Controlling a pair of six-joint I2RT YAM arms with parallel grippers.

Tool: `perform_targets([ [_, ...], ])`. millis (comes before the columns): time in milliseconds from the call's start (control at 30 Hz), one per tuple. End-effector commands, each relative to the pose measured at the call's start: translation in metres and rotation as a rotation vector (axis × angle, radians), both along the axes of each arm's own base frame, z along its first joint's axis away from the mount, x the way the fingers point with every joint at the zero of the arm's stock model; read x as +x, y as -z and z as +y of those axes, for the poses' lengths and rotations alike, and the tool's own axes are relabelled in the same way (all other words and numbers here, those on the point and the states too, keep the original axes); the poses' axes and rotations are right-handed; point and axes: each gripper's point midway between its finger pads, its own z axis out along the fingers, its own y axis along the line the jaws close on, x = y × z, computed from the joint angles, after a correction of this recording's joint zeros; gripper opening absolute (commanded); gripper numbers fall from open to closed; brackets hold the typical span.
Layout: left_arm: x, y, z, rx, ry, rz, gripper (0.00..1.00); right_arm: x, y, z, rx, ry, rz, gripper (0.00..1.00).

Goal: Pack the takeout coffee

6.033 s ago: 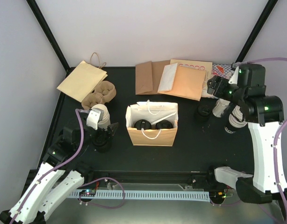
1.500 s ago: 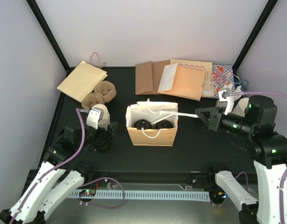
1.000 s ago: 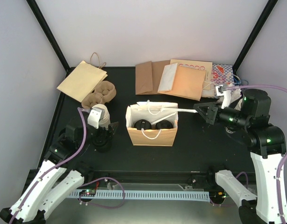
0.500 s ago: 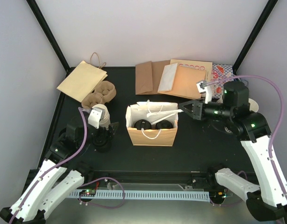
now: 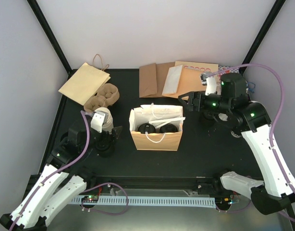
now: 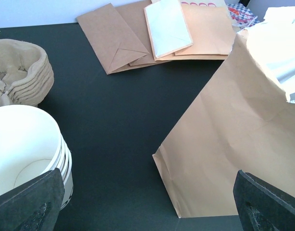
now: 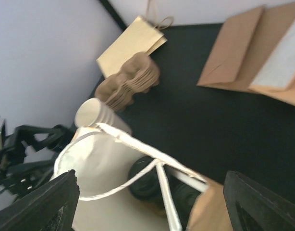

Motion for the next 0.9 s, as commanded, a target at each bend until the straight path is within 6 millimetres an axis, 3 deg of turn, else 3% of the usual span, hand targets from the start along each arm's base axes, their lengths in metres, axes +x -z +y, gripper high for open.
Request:
perform_targets([
  [0, 0.000, -0.004, -0.008, -0.021, 0.037, -0.019, 0.99, 0.010, -0.010, -0.042, -0.141, 0.203, -0.136, 0.87],
  [133, 0.000, -0.003, -0.009, -0.022, 0.045, -0.017, 0.99, 0.009, -0.009, -0.063, -0.167, 0.304, -0.210, 1.00],
  [267, 0.000, -0.002, -0.009, -0.023, 0.046, -0.012, 0.99, 0.006, 0.001, -0.072, -0.190, 0.334, -0.229, 1.00],
  [500, 0.001, 0.002, -0.012, -0.037, 0.037, 0.039, 0.99, -0.002, 0.043, -0.085, -0.269, 0.346, -0.219, 0.99],
  [567, 0.003, 0.004, -0.013, -0.053, 0.025, 0.058, 0.99, -0.004, 0.056, -0.086, -0.254, 0.345, -0.275, 0.97],
  [733, 0.013, 0.008, 0.007, -0.052, -0.123, 0.070, 0.99, -0.017, 0.064, -0.097, -0.182, 0.394, -0.470, 0.98],
  [867, 0.017, 0.010, 0.006, -0.086, -0.136, 0.047, 0.99, -0.024, 0.079, -0.099, -0.153, 0.395, -0.559, 0.97],
])
